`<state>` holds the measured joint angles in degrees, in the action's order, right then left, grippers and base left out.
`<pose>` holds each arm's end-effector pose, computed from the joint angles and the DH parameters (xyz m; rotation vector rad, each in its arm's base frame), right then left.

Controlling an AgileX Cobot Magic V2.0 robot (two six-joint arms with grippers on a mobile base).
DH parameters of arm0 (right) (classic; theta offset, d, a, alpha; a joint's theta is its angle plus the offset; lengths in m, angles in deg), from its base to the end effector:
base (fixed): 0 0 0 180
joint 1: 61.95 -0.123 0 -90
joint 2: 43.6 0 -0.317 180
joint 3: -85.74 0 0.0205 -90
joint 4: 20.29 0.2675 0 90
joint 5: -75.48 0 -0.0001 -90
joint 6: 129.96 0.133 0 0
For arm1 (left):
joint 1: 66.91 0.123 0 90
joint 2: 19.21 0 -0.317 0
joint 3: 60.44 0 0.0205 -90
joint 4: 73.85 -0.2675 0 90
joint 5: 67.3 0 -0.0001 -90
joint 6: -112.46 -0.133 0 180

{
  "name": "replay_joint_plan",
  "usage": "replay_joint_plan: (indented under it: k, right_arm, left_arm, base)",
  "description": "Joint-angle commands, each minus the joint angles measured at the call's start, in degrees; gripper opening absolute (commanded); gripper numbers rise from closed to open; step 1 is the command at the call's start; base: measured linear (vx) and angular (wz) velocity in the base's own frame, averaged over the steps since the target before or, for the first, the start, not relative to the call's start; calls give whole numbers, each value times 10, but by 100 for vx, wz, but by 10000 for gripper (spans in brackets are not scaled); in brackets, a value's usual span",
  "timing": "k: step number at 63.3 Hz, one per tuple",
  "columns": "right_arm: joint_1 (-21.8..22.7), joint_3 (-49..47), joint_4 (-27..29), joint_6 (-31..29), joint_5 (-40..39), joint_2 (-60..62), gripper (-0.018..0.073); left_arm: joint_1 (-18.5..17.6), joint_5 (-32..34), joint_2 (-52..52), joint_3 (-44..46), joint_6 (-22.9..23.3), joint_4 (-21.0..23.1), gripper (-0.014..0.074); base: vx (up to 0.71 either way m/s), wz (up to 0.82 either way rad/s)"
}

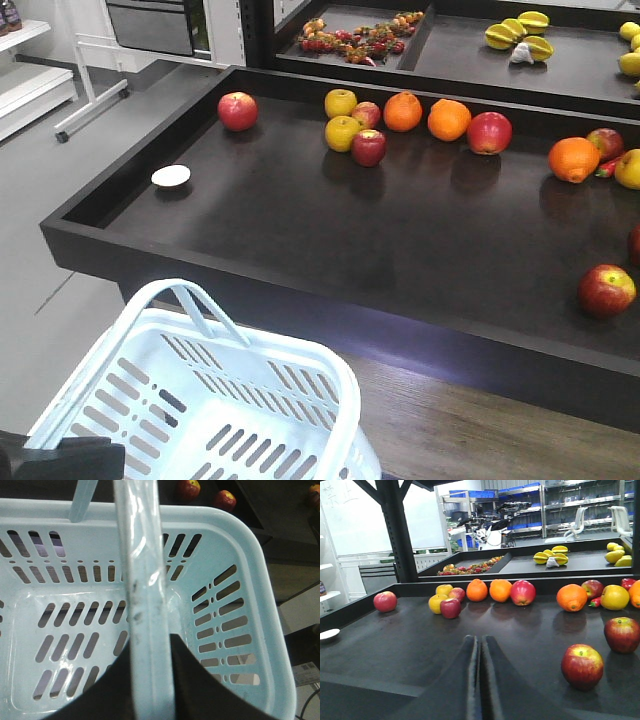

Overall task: Pick three apples into basket with both arms
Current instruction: 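Drive alongside the table toward the scattered red apples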

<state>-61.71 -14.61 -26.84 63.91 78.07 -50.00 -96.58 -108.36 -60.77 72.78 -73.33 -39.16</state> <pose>0.0834 -0.0010 0.2003 0.1062 1.5439 0.0940 0.0899 -0.1085 0.2926 0.3872 2.2314 -0.9140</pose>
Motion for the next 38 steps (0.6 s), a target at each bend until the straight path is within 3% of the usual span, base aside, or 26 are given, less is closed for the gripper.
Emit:
replay_joint_plan:
  k: [1, 38]
  right_arm:
    - [3, 7, -6, -3, -42, 6, -1]
    - [3, 7, -6, -3, -42, 6, -1]
  left_arm:
    - [-2, 39, 1, 20, 0, 23, -7]
    - [-2, 39, 1, 20, 0, 23, -7]
  base:
    - [4, -13]
    - [6, -17]
